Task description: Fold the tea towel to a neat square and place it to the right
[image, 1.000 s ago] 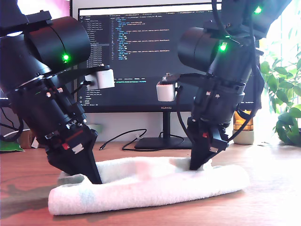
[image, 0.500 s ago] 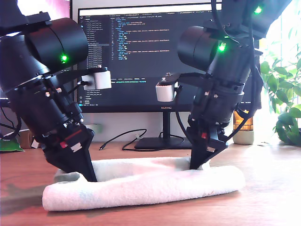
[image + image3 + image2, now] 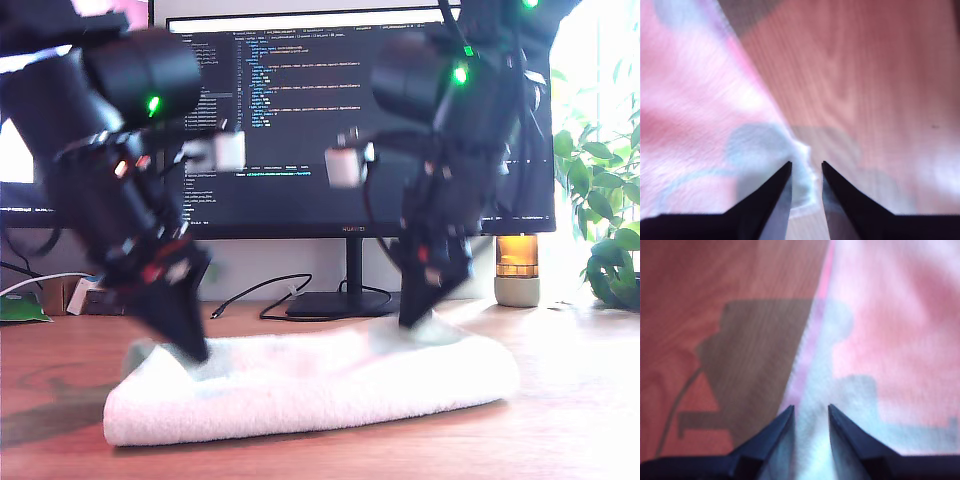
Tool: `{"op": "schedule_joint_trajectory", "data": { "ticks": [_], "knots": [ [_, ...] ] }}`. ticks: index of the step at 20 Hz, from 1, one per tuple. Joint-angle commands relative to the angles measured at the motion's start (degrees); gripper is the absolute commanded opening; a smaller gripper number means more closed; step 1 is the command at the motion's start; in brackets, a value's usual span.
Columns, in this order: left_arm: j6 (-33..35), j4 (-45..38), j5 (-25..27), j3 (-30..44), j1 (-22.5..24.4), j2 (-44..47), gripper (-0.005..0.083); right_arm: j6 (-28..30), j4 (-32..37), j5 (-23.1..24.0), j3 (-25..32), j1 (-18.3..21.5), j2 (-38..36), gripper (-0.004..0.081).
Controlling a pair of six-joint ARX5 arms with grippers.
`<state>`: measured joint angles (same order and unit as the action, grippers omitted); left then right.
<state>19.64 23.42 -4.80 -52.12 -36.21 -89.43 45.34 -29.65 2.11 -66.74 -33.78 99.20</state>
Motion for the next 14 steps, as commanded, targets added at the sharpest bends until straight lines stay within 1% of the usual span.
{"op": "schedule_joint_trajectory", "data": {
  "ticks": [1,4,5,6,8,9,11,14],
  "knots": [
    [-0.1,0.9,0.0,-1.4,0.1,-0.8,0.0186,-0.4,-1.2,0.0,-2.2,-0.1,-0.9,0.0169],
    [-0.2,2.6,1.5,-2.6,0.5,-0.8,0.018,-1.6,-3.5,-0.1,-5.0,-0.1,-0.9,0.0179],
    [-0.4,3.3,2.0,-2.6,0.7,-0.8,0.0174,-3.8,-4.4,-0.2,-5.7,-0.1,-0.9,0.0172],
    [-0.9,4.2,1.9,-2.6,1.0,-0.8,0.0142,-6.0,-5.4,-0.8,-6.3,0.0,-0.9,0.0139],
    [-2.1,6.0,-1.0,-2.6,1.6,-0.8,0.0031,-11.8,-6.5,-3.8,-6.4,0.1,-0.9,-0.0012],
    [-2.1,6.2,-2.9,-2.6,2.0,-0.8,-0.0004,-15.5,-7.2,-5.9,-6.4,0.2,-0.9,-0.0011],
    [-2.1,6.1,-6.0,-2.6,3.0,-0.6,-0.0016,-22.4,-7.5,-9.0,-6.4,1.0,-0.9,-0.0011],
    [-2.1,4.0,-9.9,-2.0,4.5,0.3,-0.0019,-28.1,-6.2,-9.6,-6.3,2.0,-1.8,-0.0011]
  ]
}}
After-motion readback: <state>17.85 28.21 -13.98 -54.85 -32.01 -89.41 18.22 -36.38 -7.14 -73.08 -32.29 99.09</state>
